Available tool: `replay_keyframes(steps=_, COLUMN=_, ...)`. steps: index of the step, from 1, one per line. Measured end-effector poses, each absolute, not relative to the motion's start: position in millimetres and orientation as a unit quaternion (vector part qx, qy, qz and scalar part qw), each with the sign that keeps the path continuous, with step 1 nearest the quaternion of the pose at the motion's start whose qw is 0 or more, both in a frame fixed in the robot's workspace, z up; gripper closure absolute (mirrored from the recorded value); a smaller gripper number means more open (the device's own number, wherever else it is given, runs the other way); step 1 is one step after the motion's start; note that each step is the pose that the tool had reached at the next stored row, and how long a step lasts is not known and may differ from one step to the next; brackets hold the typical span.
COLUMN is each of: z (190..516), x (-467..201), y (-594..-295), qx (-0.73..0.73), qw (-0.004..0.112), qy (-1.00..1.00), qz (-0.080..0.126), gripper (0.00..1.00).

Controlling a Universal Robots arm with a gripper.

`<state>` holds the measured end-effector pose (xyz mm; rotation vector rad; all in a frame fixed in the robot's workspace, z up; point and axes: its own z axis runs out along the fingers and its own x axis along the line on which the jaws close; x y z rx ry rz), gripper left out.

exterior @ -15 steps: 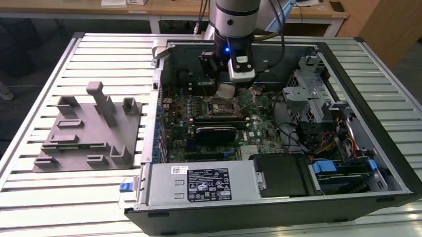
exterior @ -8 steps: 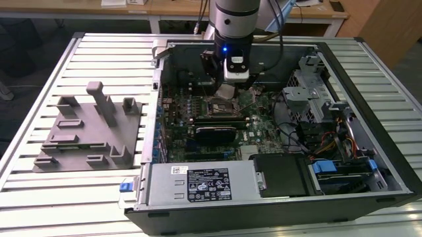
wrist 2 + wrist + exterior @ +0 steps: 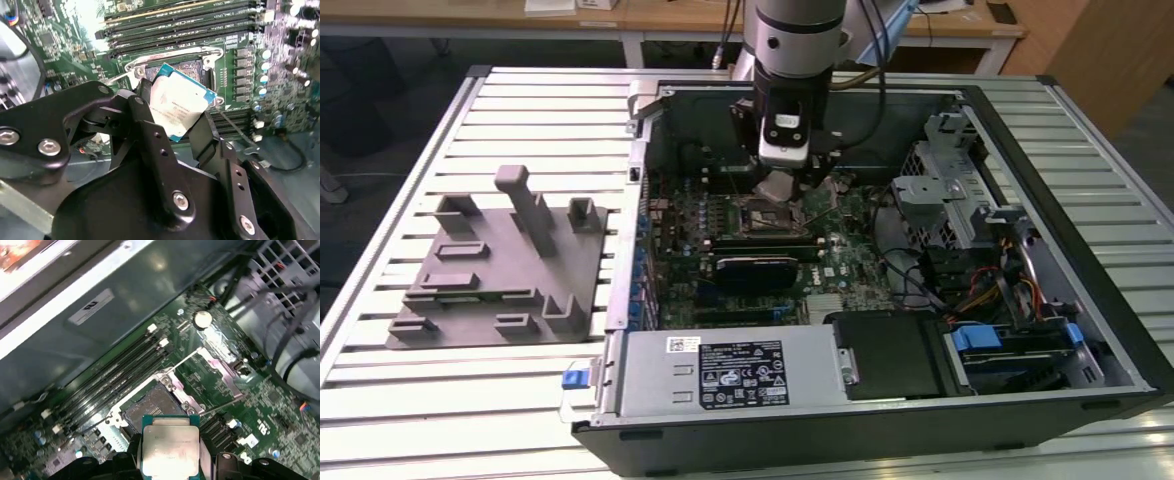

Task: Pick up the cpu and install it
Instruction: 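Place the cpu into insertion slot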

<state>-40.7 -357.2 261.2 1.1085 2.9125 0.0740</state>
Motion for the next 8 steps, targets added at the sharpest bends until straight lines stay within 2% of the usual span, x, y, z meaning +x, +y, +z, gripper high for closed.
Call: replay_keyframes(steps=8, z=260.5, x=-40.7, y=-357.2, qx=0.423, qw=0.014, qy=0.906, qz=0.023, gripper=0.46)
